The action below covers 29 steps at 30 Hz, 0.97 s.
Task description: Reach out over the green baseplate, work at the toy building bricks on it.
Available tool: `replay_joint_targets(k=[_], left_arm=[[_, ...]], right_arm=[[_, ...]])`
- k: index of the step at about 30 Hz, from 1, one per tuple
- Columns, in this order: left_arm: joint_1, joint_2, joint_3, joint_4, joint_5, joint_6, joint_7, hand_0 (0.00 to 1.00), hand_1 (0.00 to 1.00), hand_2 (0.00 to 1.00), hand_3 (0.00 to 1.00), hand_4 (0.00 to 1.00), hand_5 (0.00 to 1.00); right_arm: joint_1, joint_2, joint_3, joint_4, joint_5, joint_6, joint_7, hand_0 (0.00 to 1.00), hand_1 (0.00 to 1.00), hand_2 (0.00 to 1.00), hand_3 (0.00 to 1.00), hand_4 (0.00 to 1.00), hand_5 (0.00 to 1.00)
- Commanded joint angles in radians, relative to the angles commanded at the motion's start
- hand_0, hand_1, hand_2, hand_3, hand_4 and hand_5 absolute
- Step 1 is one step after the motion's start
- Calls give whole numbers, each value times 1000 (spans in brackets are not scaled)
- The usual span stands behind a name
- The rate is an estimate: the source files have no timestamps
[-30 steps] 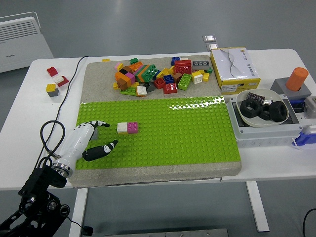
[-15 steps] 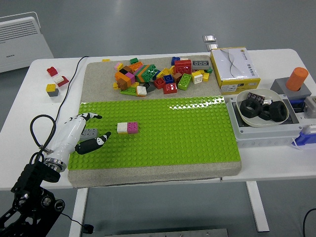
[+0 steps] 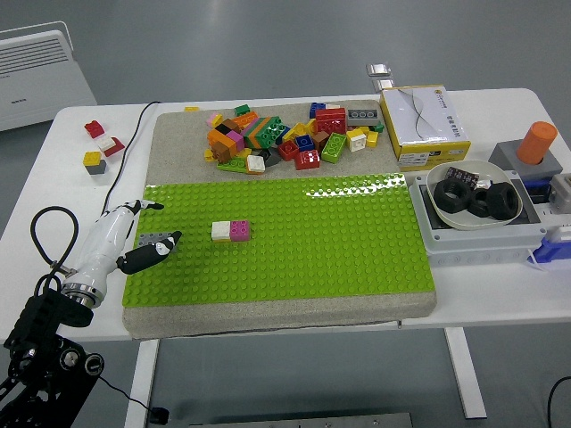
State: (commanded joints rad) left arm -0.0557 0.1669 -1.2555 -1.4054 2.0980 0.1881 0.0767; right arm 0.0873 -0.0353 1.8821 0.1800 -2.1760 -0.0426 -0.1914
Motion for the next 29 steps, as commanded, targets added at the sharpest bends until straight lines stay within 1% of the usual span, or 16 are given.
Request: replay_joint_targets(k=[1,2,7,8,13,14,17,19,20,23,26,29], left_arm=[[1,-1,-3,0,-2,-3,-2,905,853,842,671,687,311],[2,-2,-6,-1,-5,-6,-4,904,853,844,641,593,179],[7,-3,-23,-8,-14,-13,-16,904,853,844,641,593,179],[8,-3,-26,-8,-17,-12,-21,902,851,840,626,548,139],[7,-8,-29,-6,-30,-4,-35,902,851,840,626,548,139],[7,-9,-29,-5,-32,-3,-36,893,833,822,628,570,134],[8,-11,-28,-2,-36,-1,-41,893,833,822,628,570,134],[9,-11,-26,0,-38,0,-43,893,833,822,628,570,134],[9,-11,-24,2,-40,-1,-44,888,817,816,630,586,151],[11,-10,-19,3,-42,-4,-45,888,817,816,630,586,151],[12,-9,-19,1,-43,-20,-46,897,826,824,639,588,157],[15,-5,-25,-4,-41,-48,-44,897,826,824,639,588,157]], right_arm=[[0,-1,3,0,-2,0,0,673,674,727,741,749,989],[1,-2,6,0,-5,0,0,672,673,728,741,749,990],[3,-5,28,0,-21,2,1,672,673,728,741,749,990],[3,-6,31,0,-23,2,1,672,672,728,741,750,990],[2,-9,46,0,-35,3,0,672,672,728,741,750,990],[2,-10,53,0,-41,3,0,672,672,728,742,750,991],[2,-12,87,0,-69,7,3,672,672,728,742,750,991],[2,-14,121,0,-93,11,7,672,672,728,742,750,991],[2,-16,145,0,-93,14,10,673,669,721,740,750,990],[4,-18,205,0,-93,22,18,673,669,721,740,750,990],[5,-18,267,0,-93,30,28,668,669,719,739,750,990],[6,-16,330,0,-93,37,38,668,669,719,739,750,990]])
